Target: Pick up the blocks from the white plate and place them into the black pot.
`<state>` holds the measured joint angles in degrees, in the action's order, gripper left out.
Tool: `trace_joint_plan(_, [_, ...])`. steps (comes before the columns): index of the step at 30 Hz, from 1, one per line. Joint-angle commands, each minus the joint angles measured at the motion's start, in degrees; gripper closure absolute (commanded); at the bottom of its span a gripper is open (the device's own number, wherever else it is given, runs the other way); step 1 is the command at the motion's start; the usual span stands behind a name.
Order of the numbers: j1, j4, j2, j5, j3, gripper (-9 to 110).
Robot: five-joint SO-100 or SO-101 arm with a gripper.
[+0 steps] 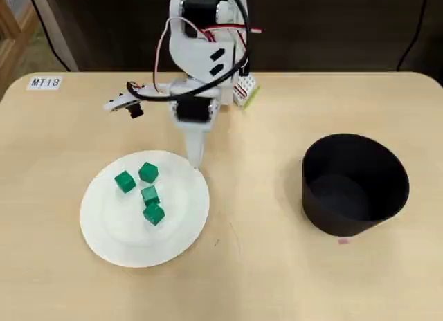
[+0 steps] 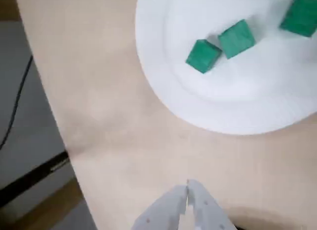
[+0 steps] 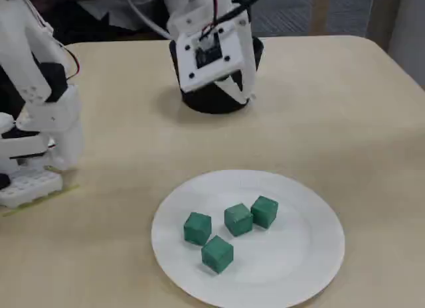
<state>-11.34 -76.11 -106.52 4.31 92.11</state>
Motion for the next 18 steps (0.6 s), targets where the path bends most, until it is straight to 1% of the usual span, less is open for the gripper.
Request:
trace_joint_plan(1, [-1.05, -4.22, 2.64, -3.25, -6.15, 104])
trace_joint_plan(7, [-4.13, -5.36, 5.8, -11.34, -6.59, 104])
trace_joint_plan(17, [-5.45, -1.41, 12.57, -15.12, -7.73, 104])
trace_joint_plan(18, [-5.62, -1.32, 13.27, -15.47, -8.0, 101])
